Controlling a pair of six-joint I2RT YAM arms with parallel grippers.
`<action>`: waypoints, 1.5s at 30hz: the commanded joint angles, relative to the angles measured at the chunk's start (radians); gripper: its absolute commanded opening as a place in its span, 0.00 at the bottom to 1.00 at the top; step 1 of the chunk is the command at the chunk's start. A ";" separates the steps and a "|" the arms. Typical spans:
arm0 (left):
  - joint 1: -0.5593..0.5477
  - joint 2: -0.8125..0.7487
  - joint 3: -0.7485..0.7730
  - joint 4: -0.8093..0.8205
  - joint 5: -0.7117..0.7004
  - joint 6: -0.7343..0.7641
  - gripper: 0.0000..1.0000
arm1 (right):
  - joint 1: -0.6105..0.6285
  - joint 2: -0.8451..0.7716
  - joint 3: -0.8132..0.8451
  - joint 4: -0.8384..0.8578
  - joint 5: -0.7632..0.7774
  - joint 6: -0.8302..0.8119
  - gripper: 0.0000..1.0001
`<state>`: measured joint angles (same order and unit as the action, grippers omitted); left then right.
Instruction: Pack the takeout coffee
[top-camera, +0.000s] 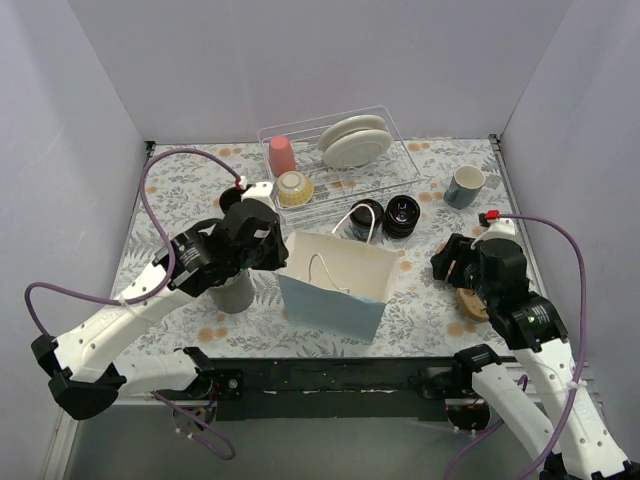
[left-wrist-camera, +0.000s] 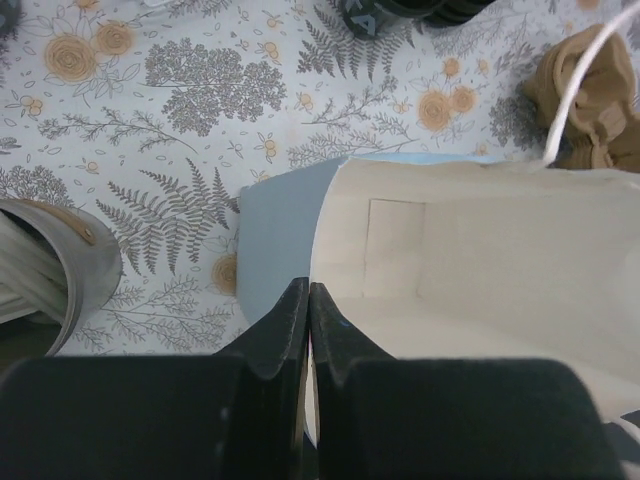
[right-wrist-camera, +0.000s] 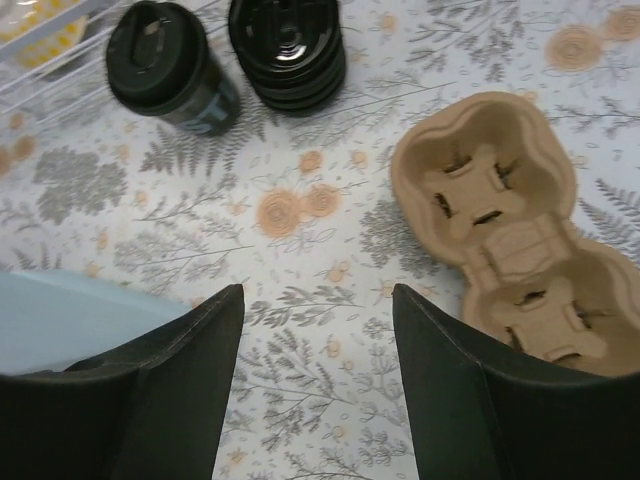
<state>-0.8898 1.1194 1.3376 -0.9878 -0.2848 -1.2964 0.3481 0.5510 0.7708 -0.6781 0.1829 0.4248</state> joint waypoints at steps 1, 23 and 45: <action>-0.001 -0.082 -0.021 0.057 -0.079 -0.104 0.00 | 0.000 0.082 0.051 0.020 0.260 -0.050 0.71; 0.008 -0.056 -0.071 0.167 -0.157 -0.103 0.02 | -0.414 0.409 -0.056 0.167 0.084 -0.139 0.73; 0.008 -0.130 -0.106 0.163 -0.045 0.189 0.94 | -0.457 0.526 -0.054 0.217 -0.223 -0.750 0.59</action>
<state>-0.8856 1.0481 1.2243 -0.8234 -0.3428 -1.1622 -0.0975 1.0172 0.7025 -0.4400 0.0166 -0.1982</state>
